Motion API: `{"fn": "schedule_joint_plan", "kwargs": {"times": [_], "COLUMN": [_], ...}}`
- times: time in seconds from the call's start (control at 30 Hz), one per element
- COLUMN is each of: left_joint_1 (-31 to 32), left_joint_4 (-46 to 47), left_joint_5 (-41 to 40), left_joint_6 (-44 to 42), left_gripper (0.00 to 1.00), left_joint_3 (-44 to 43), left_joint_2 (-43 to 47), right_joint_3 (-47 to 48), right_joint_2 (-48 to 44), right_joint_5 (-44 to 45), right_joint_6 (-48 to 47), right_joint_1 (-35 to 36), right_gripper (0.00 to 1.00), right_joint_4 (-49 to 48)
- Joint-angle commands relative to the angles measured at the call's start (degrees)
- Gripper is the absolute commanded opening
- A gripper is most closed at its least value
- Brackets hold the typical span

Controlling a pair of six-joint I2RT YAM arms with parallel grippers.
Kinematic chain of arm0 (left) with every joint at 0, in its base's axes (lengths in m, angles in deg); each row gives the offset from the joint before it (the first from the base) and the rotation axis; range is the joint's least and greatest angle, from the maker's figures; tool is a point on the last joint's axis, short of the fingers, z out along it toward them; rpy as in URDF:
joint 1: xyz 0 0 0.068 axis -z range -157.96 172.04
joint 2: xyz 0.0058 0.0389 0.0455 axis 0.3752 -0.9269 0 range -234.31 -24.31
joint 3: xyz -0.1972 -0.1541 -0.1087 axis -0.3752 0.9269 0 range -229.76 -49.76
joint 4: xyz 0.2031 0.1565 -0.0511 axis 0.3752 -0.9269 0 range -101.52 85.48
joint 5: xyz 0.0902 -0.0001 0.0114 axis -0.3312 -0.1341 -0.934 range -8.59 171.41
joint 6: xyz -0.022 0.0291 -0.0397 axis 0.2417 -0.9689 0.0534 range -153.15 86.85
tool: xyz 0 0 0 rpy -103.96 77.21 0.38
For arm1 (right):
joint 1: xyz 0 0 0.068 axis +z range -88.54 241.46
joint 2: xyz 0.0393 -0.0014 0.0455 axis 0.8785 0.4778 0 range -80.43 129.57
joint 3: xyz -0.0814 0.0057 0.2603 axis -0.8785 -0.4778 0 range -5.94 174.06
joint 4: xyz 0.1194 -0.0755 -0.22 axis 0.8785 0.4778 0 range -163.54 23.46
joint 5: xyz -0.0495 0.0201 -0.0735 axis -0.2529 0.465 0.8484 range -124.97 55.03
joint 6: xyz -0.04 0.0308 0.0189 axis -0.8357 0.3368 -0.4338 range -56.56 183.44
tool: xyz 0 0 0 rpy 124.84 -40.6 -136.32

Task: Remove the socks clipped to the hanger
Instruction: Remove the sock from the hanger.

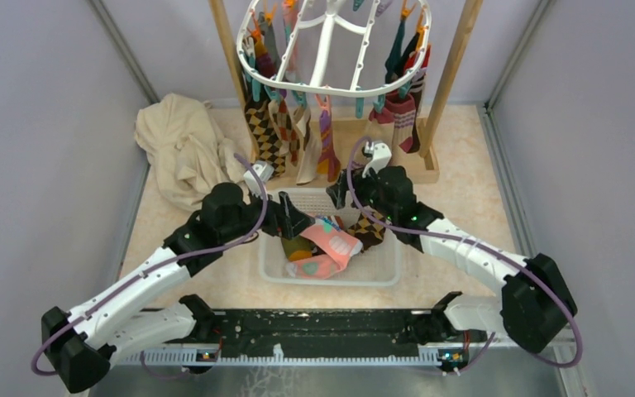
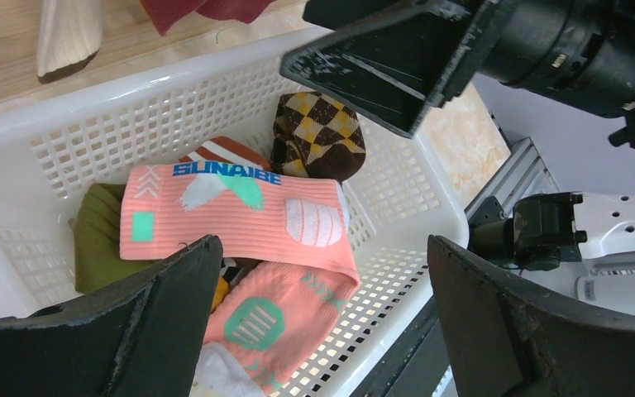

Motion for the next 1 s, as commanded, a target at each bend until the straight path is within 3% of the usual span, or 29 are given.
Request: {"fn": "schedule_joint_plan", "kwargs": {"times": [0.0, 0.57, 0.87, 0.97], "left_joint_1": [0.2, 0.1, 0.1, 0.1], "left_joint_4": [-1.0, -6.6, -8.3, -9.0], "left_joint_5": [-0.9, -3.7, -4.6, -4.9], "left_joint_6": [0.1, -2.2, -1.1, -0.9], "left_gripper": [0.99, 0.99, 0.99, 0.99], "left_joint_3": [0.7, -1.6, -1.4, -0.7], "left_joint_2": [2.0, 4.5, 6.6, 7.7], "right_joint_3": [3.8, 11.7, 15.2, 15.2], "right_joint_2": [3.4, 17.3, 19.0, 18.5], "right_joint_5": [4.0, 10.3, 14.0, 14.8], "right_joint_6": [-2.0, -6.1, -7.0, -7.5], "right_joint_1": [1.0, 2.3, 2.3, 2.2], "right_gripper": [0.88, 0.98, 0.85, 0.73], "right_joint_4": [-10.5, -19.0, -17.7, -17.8]}}
